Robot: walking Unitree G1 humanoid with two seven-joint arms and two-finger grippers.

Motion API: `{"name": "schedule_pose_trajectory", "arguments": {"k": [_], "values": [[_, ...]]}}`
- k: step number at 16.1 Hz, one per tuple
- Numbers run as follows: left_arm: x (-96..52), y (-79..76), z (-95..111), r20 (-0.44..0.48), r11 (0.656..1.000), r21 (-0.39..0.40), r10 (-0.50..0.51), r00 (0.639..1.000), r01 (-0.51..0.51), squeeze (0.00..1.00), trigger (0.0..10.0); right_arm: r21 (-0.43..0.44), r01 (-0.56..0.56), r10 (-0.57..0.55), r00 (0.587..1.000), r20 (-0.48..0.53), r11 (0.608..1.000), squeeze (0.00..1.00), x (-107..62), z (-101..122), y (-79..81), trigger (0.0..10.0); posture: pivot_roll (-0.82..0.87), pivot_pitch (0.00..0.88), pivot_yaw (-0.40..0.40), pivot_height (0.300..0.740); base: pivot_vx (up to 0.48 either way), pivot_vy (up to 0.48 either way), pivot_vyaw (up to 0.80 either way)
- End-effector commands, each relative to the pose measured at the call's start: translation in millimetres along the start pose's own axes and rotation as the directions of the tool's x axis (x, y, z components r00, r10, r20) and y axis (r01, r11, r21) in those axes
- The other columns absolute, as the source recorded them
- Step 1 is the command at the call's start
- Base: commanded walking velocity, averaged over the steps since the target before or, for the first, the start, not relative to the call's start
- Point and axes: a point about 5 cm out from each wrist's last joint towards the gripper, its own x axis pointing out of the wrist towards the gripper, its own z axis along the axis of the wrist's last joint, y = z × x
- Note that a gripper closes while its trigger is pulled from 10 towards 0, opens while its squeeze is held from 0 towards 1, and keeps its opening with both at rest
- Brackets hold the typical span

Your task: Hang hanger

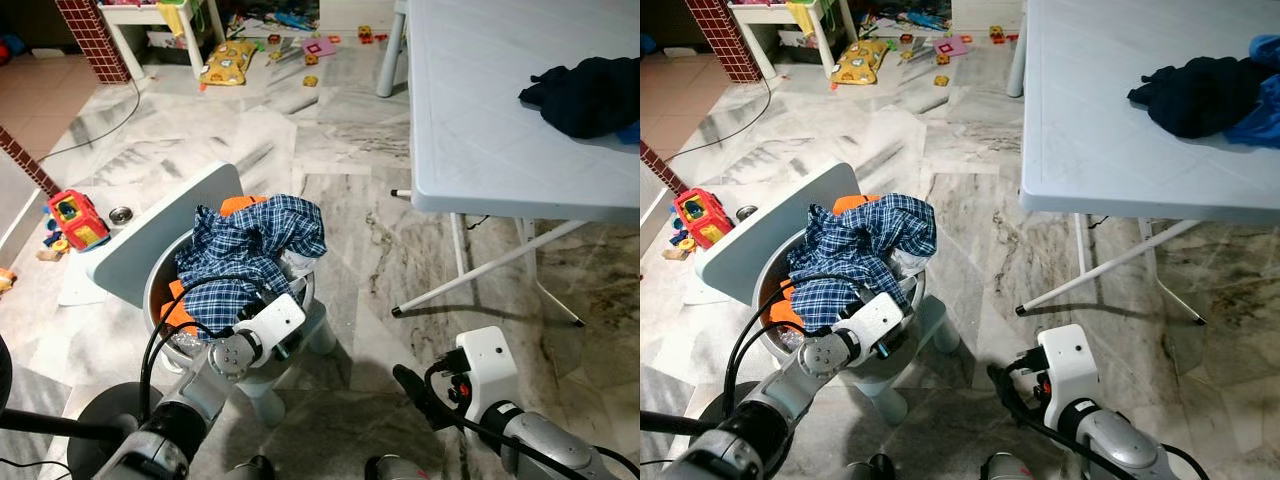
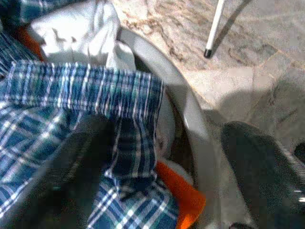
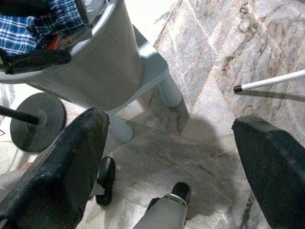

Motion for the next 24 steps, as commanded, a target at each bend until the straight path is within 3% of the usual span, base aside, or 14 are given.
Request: {"name": "schedule_pose_trajectory", "arguments": {"k": [1,6,10,16,17,18,19,21,24], "values": [[-1.6,0.8,-7,-0.02,1.0,0.025,0.0,1.0,0.001,0.0,0.0,-0.004,0.002,-0.002,1.0,0.015,1.0,0.0,-3.5,4,-0.3,10.0,-0.33,0.208,0.053,0.74,0.0,0.0,0.0],[-6.2,18.7,-22,-0.078,0.998,0.043,0.052,0.996,-0.048,0.0,0.0,-0.01,0.015,-0.015,1.0,0.021,1.0,0.0,-1.5,4,-3.2,10.0,-0.33,0.199,0.053,0.74,0.0,0.0,0.0],[-13.1,36.6,-32,-0.101,0.989,0.03,0.15,0.983,-0.148,0.0,0.0,-0.017,0.023,-0.023,0.999,0.027,1.0,0.0,-0.3,6,-4.6,10.0,-0.33,0.195,0.053,0.74,0.0,0.0,0.0],[-25.5,49.1,-51,-0.157,0.971,0.033,0.239,0.958,-0.237,0.0,0.0,-0.026,0.028,-0.027,0.999,0.034,0.999,0.0,0.8,7,-6.0,10.0,-0.33,0.192,0.05,0.74,0.0,0.0,0.0],[-24.9,48.6,-48,-0.142,0.971,0.028,0.241,0.96,-0.239,0.0,2.9,-0.027,0.028,-0.027,0.999,0.034,0.999,0.0,1.1,7,-6.1,10.0,-0.32,0.192,0.048,0.74,0.0,0.0,0.0],[-23.0,45.0,-46,-0.125,0.975,0.026,0.221,0.967,-0.219,0.0,10.0,-0.028,0.027,-0.026,0.999,0.034,0.999,0.0,1.3,7,-5.8,10.0,-0.32,0.192,0.047,0.74,0.0,0.0,0.0],[-22.0,43.0,-44,-0.117,0.978,0.027,0.209,0.971,-0.207,0.0,10.0,-0.029,0.026,-0.025,0.999,0.033,0.999,0.0,1.4,7,-5.6,10.0,-0.32,0.193,0.046,0.74,0.0,0.0,0.0],[-16.3,26.4,-36,-0.066,0.991,0.03,0.133,0.989,-0.132,1.0,10.0,-0.032,0.022,-0.021,0.999,0.034,0.999,0.0,2.2,7,-5.2,10.0,-0.32,0.191,0.045,0.74,0.0,0.0,0.0],[-16.3,15.1,-34,-0.043,0.991,0.02,0.131,0.99,-0.13,1.0,10.0,-0.037,0.019,-0.018,0.999,0.036,0.999,0.0,4.2,8,-5.9,10.0,-0.31,0.183,0.045,0.74,0.0,0.0,0.0]]}}
